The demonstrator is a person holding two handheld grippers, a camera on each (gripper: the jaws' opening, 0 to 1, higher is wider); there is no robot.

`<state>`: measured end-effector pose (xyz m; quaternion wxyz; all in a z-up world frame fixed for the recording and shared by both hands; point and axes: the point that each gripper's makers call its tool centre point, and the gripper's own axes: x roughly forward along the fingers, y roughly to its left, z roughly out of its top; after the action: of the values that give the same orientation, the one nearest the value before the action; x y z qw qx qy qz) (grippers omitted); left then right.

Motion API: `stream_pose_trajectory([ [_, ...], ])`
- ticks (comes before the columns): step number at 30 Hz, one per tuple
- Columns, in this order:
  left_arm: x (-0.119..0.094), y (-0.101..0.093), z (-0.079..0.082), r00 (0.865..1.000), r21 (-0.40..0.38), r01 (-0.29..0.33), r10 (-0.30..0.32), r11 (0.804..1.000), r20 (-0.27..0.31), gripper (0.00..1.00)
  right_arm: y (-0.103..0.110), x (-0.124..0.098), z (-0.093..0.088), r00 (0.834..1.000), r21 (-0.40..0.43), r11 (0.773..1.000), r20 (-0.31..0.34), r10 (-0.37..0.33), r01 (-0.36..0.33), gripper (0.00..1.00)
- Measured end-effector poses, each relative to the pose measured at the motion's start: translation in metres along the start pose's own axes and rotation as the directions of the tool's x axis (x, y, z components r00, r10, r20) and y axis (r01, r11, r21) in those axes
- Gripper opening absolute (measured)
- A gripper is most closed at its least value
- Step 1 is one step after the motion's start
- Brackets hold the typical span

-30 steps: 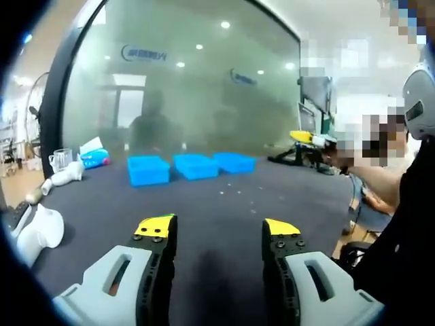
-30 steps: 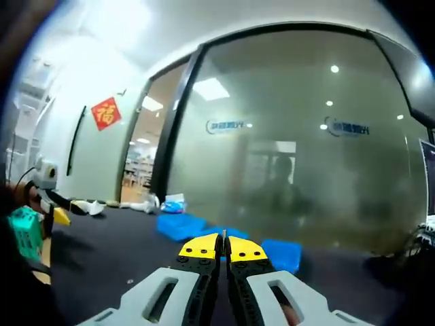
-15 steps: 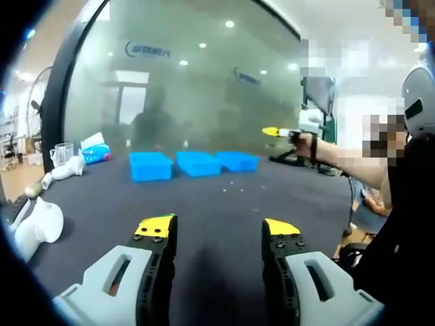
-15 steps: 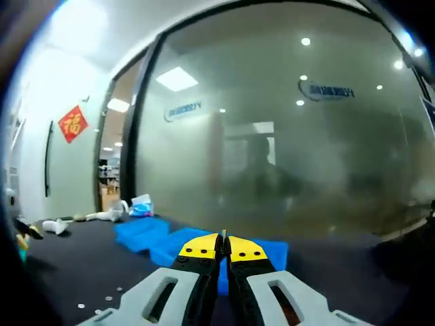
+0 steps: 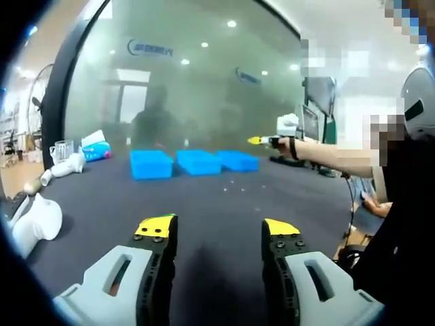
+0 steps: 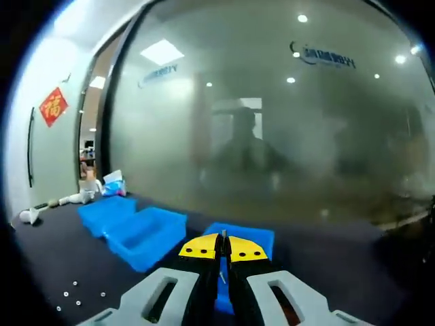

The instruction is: Sort the screws, nuts, and washers into the corresponding bins

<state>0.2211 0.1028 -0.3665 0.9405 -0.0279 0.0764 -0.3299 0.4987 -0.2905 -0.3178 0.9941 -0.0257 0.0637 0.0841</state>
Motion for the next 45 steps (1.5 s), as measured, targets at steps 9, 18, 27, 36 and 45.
stream_pose_trajectory([
  [9,-0.005,0.006,-0.004,1.000,0.002,-0.011,0.011,1.000,-0.012,0.48,-0.001,0.021,-0.012,0.999,-0.009,1.000,-0.040,-0.016,0.015,0.01],
  [18,-0.006,0.007,-0.004,1.000,-0.006,-0.013,0.013,1.000,-0.006,0.48,0.003,0.024,-0.019,0.999,-0.003,1.000,-0.045,-0.003,0.003,0.03],
  [27,-0.006,0.006,-0.004,1.000,-0.006,-0.010,0.010,1.000,-0.012,0.48,0.010,0.016,-0.014,0.999,-0.017,0.999,-0.016,0.035,-0.036,0.27],
  [36,-0.004,0.002,-0.001,1.000,-0.001,-0.003,0.003,1.000,-0.010,0.48,0.029,-0.012,-0.031,0.994,0.015,0.995,-0.027,0.103,-0.103,0.36],
  [45,-0.002,-0.004,0.001,1.000,0.002,0.009,-0.009,1.000,-0.011,0.48,0.052,-0.073,-0.052,0.987,0.003,0.988,-0.012,0.157,-0.157,0.35],
])
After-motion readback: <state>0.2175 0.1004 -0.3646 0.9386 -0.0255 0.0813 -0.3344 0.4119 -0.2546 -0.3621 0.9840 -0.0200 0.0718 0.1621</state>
